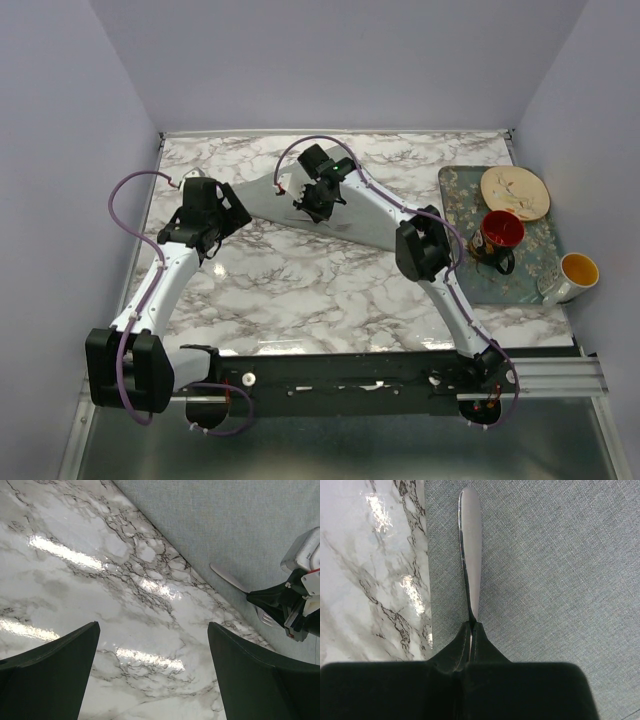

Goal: Fold the napkin, place the utensils inside, and roll it up
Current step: Place the utensil onto the napkin

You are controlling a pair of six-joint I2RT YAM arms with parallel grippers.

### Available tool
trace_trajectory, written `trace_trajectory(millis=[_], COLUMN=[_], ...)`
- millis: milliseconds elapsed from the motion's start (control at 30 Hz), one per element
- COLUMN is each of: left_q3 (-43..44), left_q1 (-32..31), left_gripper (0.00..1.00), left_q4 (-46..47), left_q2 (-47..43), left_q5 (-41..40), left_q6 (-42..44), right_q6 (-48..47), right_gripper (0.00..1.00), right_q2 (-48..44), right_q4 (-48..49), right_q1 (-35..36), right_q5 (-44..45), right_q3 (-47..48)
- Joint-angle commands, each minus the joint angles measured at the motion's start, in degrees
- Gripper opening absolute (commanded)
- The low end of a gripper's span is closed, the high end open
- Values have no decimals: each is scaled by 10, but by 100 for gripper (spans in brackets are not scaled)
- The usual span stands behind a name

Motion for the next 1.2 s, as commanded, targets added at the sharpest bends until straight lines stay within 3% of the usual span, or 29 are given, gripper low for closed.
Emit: trace_trajectory(millis=[0, 133, 300, 600, 633, 700, 867, 933, 1033, 1100, 1167], left_q3=[5, 23, 68, 93, 95, 102, 97, 136, 175, 206, 212], left_q1=[3, 45, 118, 123, 124, 132, 176, 189, 194, 196, 195], left_gripper=[99, 99, 96, 95, 95, 95, 88, 81, 80, 80, 73], left_q4=[12, 22, 37, 73, 73, 62, 116, 126, 143, 126, 150], left_q2=[7, 53, 138, 188, 198, 212, 259, 305, 354, 379, 407], left_q5=[13, 69, 195, 186, 169, 152, 127, 125, 147, 137, 150], left_q6=[5, -19, -68, -110, -109, -106, -83, -59, -29, -26, -24], right_q6=[13, 22, 37, 43, 44, 51, 83, 112, 172, 223, 248], right_gripper=[1, 8, 3, 7, 9, 27, 49, 54, 60, 68, 72], right_q2=[18, 13, 11, 7, 5, -1, -39, -67, -111, -175, -241], right_q4=[15, 19, 17, 34, 37, 41, 59, 65, 80, 112, 133], right_q1=[-3, -3, -6, -7, -8, -8, -8, -8, -7, -7, -8], right_q5=[-17, -17, -32, -25, -25, -29, -18, -21, 4, 47, 63], right_q3=[9, 5, 0, -36, -37, -35, -42, -38, -54, -104, -164])
